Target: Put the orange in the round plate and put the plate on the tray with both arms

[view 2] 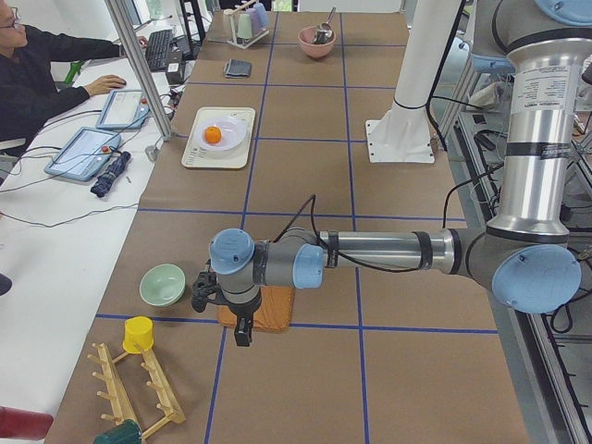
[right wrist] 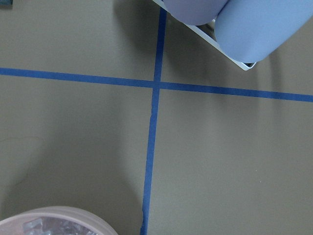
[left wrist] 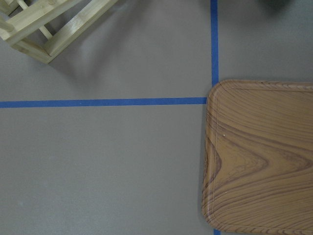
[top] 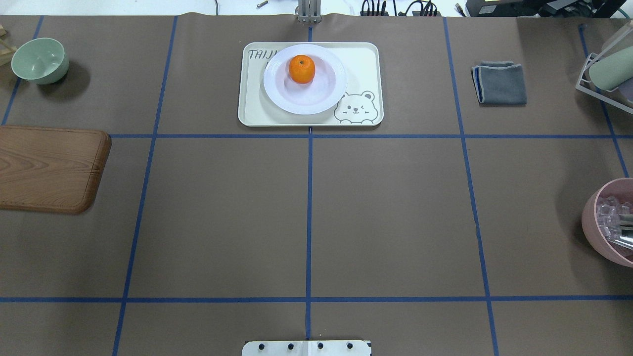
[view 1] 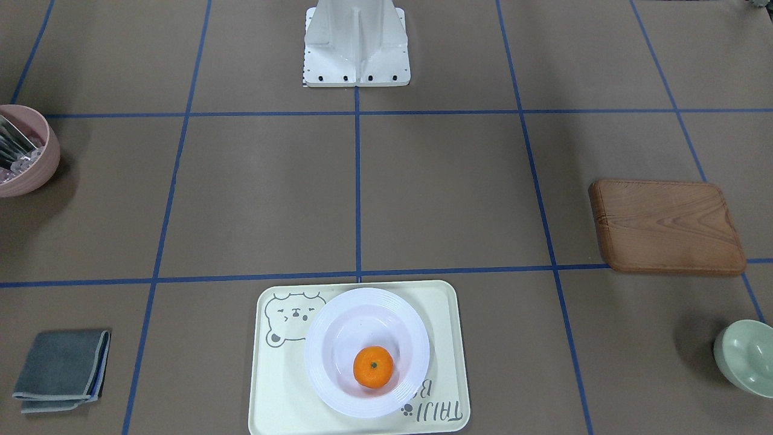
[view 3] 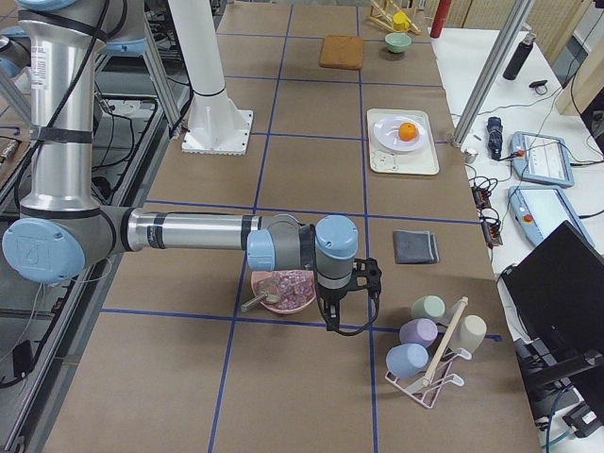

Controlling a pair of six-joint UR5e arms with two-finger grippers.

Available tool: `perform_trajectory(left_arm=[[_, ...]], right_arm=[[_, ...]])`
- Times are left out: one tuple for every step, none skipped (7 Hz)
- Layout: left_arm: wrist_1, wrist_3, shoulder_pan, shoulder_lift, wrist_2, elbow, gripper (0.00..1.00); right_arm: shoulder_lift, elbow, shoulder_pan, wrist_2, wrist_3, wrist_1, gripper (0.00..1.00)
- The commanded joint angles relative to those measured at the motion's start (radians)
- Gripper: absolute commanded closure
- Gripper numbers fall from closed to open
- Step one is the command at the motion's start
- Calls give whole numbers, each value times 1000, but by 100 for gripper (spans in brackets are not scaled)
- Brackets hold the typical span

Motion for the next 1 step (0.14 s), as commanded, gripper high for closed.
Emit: perform_trajectory(left_arm=[[0, 2, 0, 0, 0, 0, 1]], right_arm=[[5, -4, 0, -1, 0, 0, 0]])
